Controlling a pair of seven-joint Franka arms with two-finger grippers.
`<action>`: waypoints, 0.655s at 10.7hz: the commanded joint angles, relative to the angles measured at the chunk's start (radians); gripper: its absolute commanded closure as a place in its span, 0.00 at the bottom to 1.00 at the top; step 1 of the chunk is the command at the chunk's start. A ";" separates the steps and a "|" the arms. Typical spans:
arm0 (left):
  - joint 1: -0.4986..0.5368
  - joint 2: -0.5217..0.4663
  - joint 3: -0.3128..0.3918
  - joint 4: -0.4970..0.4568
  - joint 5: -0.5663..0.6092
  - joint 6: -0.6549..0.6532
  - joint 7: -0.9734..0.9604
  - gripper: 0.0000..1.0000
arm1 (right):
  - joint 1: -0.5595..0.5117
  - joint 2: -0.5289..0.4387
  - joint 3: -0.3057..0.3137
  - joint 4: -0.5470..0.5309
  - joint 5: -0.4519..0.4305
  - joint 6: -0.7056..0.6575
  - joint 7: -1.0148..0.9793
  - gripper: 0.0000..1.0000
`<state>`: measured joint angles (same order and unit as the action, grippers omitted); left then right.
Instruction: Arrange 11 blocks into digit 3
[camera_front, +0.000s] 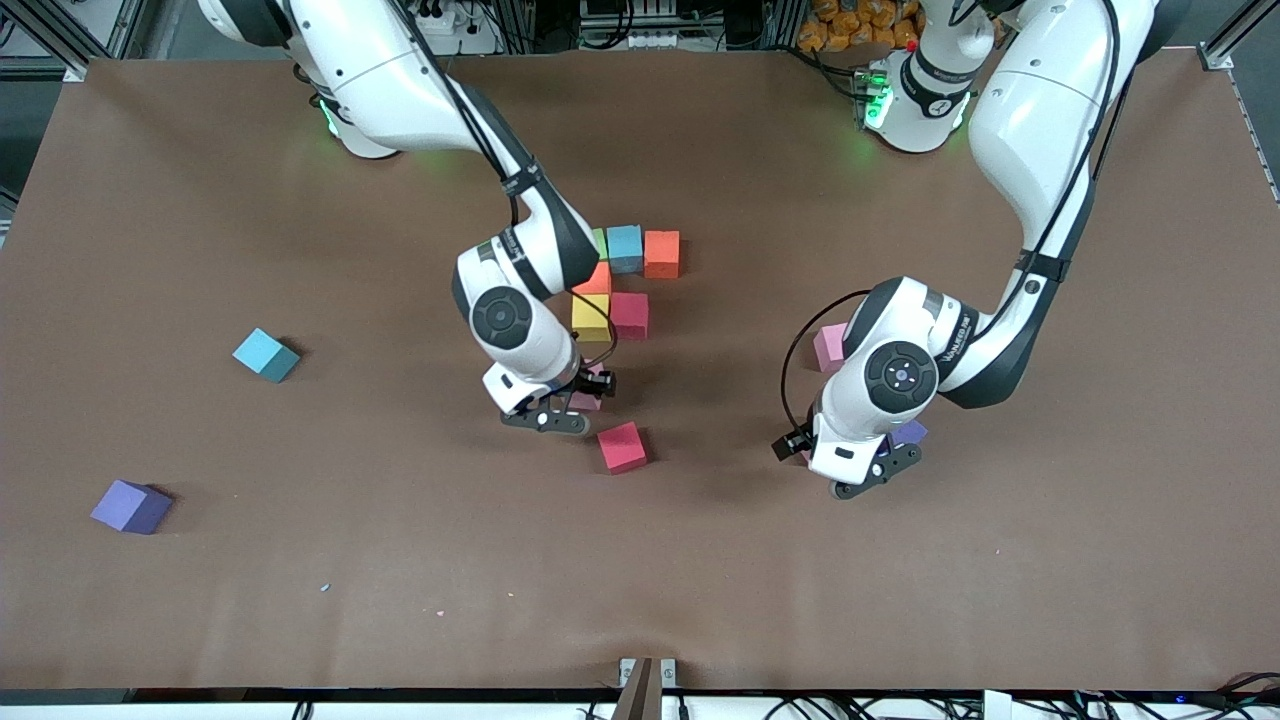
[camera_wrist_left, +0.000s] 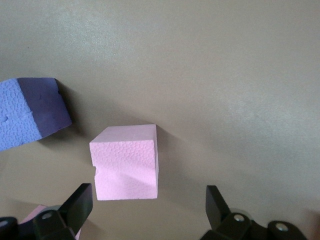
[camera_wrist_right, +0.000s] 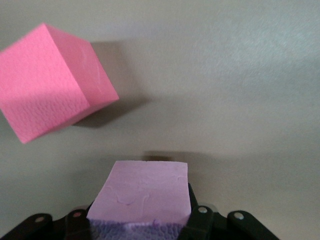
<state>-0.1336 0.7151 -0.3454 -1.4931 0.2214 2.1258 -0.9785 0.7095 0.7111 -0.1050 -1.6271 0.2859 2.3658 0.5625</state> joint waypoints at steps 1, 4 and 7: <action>-0.006 0.020 0.016 0.025 -0.017 -0.010 0.053 0.00 | 0.005 -0.036 0.004 -0.072 -0.028 0.039 -0.003 0.58; -0.006 0.024 0.023 0.024 -0.016 -0.010 0.086 0.00 | 0.008 -0.038 0.016 -0.106 -0.028 0.065 -0.003 0.57; -0.006 0.026 0.023 0.022 -0.014 -0.010 0.109 0.00 | 0.016 -0.039 0.025 -0.115 -0.028 0.072 -0.001 0.56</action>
<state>-0.1332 0.7330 -0.3286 -1.4925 0.2214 2.1260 -0.8983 0.7164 0.7033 -0.0921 -1.6891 0.2716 2.4222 0.5593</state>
